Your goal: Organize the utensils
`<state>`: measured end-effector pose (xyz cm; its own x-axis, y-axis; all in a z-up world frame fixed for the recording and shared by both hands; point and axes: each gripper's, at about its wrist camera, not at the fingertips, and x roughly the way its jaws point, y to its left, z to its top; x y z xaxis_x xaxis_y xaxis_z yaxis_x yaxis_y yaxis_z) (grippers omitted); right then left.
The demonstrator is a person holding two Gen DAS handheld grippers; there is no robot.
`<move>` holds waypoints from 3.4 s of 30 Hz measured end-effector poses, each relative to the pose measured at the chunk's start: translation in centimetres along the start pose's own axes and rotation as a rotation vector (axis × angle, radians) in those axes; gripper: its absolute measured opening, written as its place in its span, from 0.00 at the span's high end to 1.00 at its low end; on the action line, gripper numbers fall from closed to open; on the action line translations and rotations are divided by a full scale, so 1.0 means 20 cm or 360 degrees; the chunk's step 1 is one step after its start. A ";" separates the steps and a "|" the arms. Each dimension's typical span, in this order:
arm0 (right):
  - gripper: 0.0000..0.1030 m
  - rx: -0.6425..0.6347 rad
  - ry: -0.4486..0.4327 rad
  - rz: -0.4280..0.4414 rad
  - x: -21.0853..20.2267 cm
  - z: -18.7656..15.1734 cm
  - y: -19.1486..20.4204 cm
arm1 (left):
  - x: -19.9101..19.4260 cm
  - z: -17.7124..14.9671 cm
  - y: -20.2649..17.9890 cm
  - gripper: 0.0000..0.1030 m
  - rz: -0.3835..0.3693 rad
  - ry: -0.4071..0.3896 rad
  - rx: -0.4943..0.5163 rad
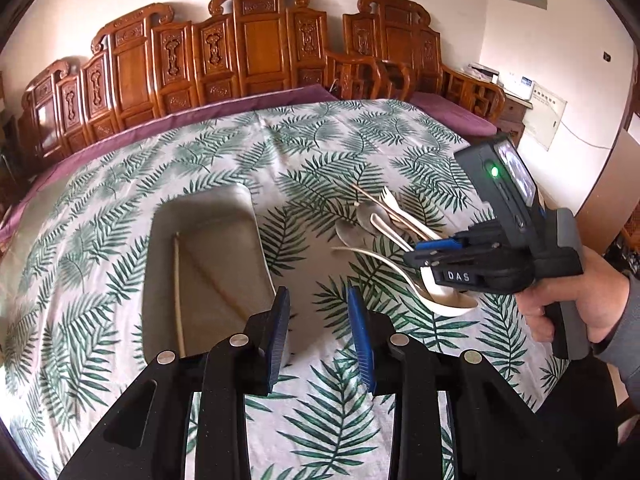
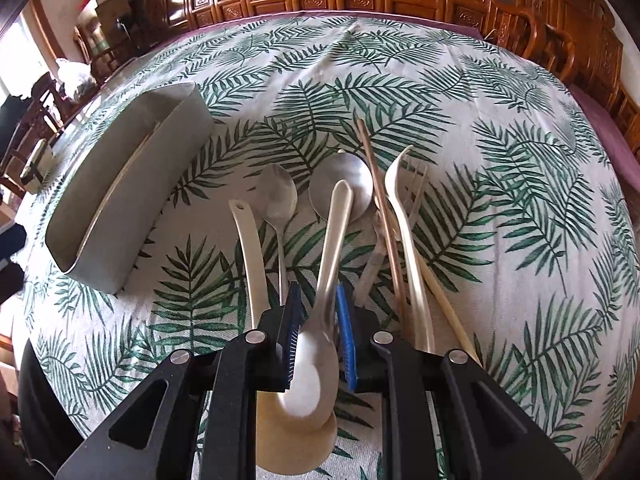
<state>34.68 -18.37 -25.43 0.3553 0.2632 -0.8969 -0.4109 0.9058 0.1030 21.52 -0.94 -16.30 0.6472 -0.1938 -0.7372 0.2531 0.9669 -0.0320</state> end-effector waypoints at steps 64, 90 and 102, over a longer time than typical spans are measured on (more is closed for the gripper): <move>0.96 0.0162 -0.0296 0.0129 -0.53 -0.33 -0.35 | 0.60 0.01 -0.45 0.70 0.0107 0.0359 -0.0165; 0.96 0.0111 -0.0271 0.0094 -0.49 -0.34 -0.31 | 0.40 0.00 -0.38 0.97 0.0068 0.0270 -0.0090; 0.96 0.0049 -0.0293 0.0108 -0.52 -0.33 -0.23 | 0.19 0.04 -0.41 0.97 0.0095 0.0156 0.0037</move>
<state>27.26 -27.45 -19.39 0.4764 0.3776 -0.7940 -0.4141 0.8930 0.1762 22.49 -9.70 -18.36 0.5884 -0.1178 -0.7999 0.2335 0.9719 0.0286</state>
